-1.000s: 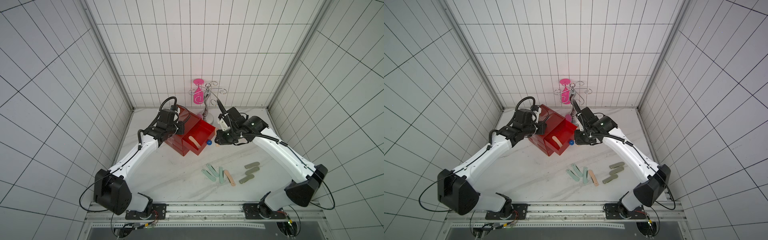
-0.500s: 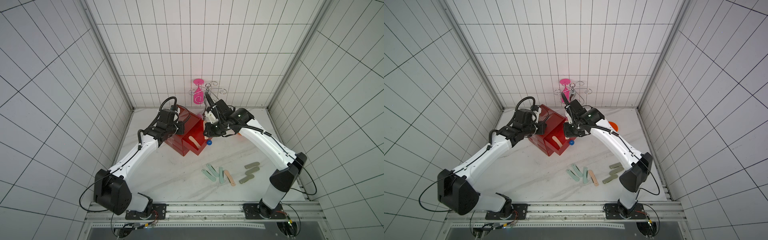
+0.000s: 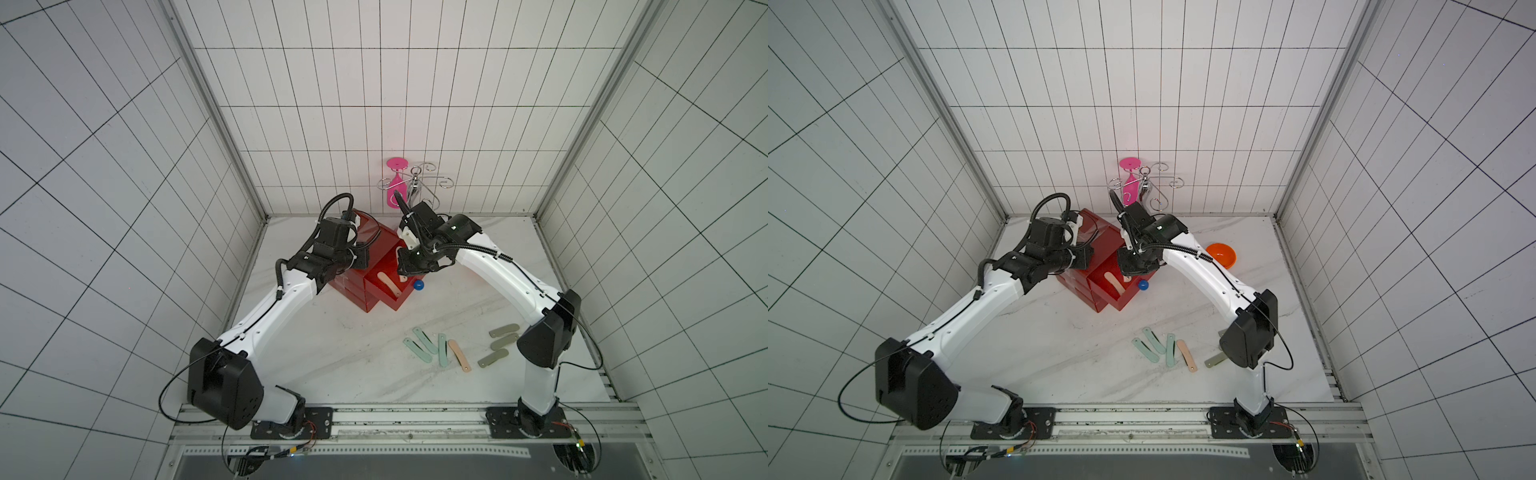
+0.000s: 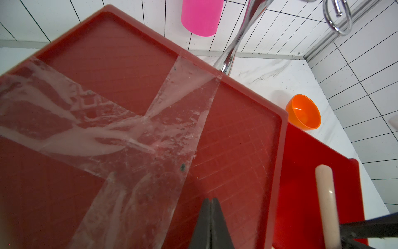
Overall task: Place the fruit knives into the drawer by color
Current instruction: Place the fruit knife in the drawer.
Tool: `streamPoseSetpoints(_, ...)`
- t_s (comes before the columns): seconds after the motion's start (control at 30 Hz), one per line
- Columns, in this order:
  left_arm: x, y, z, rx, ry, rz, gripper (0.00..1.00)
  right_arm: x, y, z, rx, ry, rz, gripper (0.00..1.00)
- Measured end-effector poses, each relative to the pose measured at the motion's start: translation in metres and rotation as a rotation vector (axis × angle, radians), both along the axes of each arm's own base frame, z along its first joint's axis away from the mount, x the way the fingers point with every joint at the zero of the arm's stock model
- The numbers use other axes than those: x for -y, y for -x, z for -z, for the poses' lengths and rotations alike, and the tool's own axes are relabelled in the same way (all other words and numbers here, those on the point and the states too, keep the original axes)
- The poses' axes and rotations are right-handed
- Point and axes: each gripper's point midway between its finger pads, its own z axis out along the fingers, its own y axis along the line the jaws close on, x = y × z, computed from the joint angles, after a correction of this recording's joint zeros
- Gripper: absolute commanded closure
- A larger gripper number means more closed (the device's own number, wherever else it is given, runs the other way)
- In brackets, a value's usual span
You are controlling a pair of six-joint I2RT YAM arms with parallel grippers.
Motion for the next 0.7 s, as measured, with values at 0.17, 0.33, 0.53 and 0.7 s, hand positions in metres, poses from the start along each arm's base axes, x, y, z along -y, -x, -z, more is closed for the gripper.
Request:
streamPoseSetpoints(0.17, 0.0, 0.0, 0.0, -0.001, 0.0, 0.0, 1.0, -0.001, -0.001, 0.003, -0.005, 0.006, -0.002, 0.81)
streamPoseSetpoints(0.33, 0.0, 0.0, 0.0, -0.001, 0.0, 0.0, 1.0, -0.002, -0.003, 0.01, -0.018, 0.018, -0.002, 0.81)
streamPoseSetpoints(0.53, 0.0, 0.0, 0.0, -0.001, 0.0, 0.0, 1.0, -0.003, -0.003, 0.014, -0.027, 0.025, -0.003, 0.78)
streamPoseSetpoints(0.7, 0.0, 0.0, 0.0, -0.001, 0.0, 0.001, 1.0, -0.003, -0.003, 0.014, -0.028, 0.026, -0.003, 0.75)
